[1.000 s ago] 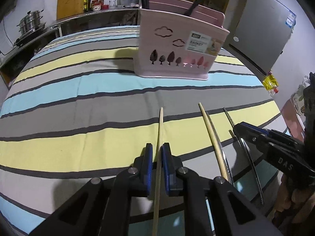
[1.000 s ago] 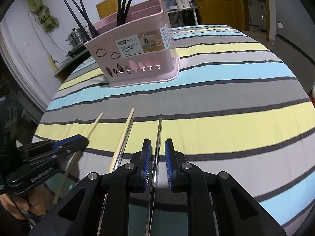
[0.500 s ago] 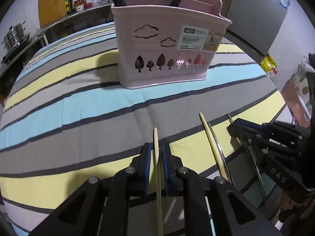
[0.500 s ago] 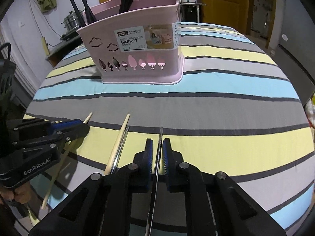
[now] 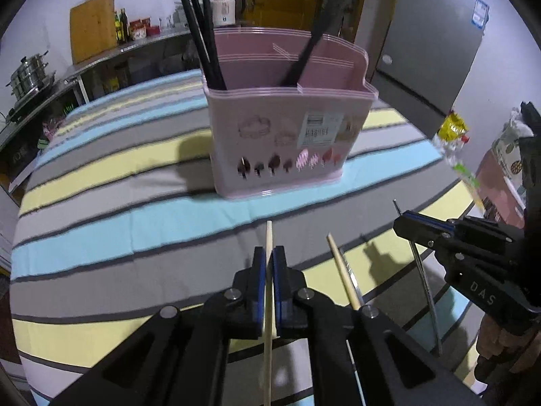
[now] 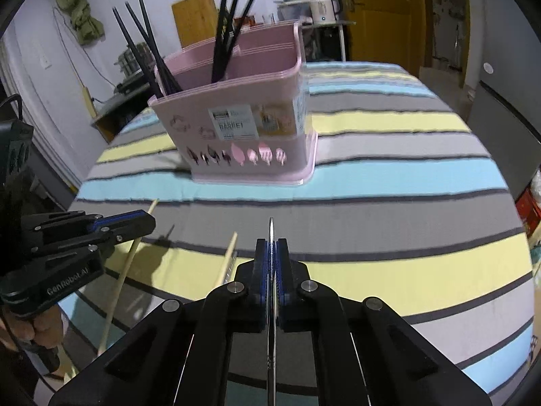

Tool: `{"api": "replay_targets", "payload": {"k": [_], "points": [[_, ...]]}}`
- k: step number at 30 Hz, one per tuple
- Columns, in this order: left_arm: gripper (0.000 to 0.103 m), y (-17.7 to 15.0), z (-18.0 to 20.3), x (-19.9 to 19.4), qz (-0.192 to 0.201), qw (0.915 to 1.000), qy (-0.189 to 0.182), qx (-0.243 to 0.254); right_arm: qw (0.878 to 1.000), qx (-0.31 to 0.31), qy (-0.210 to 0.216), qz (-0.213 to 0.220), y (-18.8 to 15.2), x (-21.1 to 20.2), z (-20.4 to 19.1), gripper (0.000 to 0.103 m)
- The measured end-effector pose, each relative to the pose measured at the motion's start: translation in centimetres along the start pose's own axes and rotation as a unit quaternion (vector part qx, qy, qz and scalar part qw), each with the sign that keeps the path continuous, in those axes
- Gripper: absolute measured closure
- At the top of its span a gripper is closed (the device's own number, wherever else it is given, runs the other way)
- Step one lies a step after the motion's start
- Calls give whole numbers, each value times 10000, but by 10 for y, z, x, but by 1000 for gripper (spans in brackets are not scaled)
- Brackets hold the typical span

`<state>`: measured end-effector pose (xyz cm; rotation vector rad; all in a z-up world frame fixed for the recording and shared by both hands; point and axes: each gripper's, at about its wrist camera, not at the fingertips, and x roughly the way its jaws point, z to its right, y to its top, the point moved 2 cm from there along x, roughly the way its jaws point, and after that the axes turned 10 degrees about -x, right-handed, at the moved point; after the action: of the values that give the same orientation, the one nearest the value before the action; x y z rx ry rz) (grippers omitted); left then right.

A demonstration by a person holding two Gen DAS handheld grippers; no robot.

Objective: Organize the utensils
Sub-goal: 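Lift both chopsticks upright and carry them over the pink basket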

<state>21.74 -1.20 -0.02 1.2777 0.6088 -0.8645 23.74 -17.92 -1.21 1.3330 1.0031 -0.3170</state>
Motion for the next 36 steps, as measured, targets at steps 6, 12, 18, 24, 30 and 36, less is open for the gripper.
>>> {"api": "replay_targets", "payload": {"k": [6, 12, 18, 24, 30, 36], "points": [[98, 22, 0, -32, 369, 9992, -157, -55, 9994, -21, -24, 357, 20, -24, 1, 99], [98, 40, 6, -59, 710, 9972, -234, 6, 9976, -70, -90, 685, 35, -50, 0, 99], [98, 48, 10, -83, 1013, 9943, -332, 36, 9950, -135, -165, 977, 44, -74, -5, 99], [98, 40, 11, -90, 1036, 9939, -389, -31, 9947, -128, -172, 1004, 38, -81, -7, 99], [98, 29, 9, -94, 995, 9943, -389, -69, 9954, -80, -176, 941, 29, -82, -5, 99], [98, 25, 6, -98, 936, 9946, -420, -125, 9949, -100, -193, 980, 28, -89, -7, 99]]}}
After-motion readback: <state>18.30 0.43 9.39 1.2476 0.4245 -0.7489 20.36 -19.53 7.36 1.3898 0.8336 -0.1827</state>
